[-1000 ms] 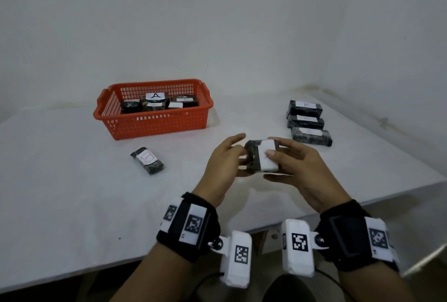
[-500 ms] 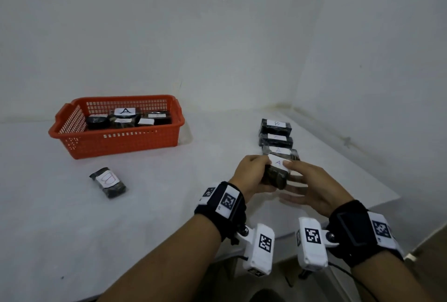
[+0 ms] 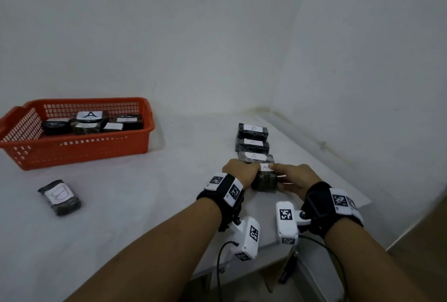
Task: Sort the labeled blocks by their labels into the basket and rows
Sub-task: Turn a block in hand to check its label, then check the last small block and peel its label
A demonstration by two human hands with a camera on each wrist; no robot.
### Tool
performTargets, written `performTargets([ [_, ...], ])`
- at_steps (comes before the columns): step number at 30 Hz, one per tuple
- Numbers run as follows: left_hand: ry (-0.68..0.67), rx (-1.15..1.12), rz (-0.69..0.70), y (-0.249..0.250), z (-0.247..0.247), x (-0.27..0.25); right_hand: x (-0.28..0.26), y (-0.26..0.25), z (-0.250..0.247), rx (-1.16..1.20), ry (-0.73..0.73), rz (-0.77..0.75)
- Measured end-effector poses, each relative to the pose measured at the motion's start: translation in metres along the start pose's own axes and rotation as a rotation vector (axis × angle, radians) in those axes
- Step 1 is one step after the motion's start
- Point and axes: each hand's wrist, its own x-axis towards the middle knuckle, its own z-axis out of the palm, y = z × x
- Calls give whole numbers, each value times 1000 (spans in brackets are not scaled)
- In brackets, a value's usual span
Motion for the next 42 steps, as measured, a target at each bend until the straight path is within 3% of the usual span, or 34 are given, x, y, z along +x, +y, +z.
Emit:
performTargets([
  [13, 54, 99, 6, -2, 2, 16, 4, 5, 3, -58, -40, 21],
  [22, -42, 3, -54, -1, -7, 14, 1, 4, -5, -69, -53, 76],
  [28, -83, -56, -34, -9, -34, 11, -10, 0, 0, -287, 74, -143],
  [32, -81, 78, 46, -7, -75, -1, -21, -10, 24, -449, 144, -372],
  [35, -56, 178, 113, -8, -124, -16, -38, -21, 53, -524, 102, -505],
  [38, -20, 318, 159, -18, -182, -35, -60, -27, 94, -513, -28, -563],
  [42, 38, 505, 189, -47, -261, -59, -88, -30, 161, -554, -303, -564],
])
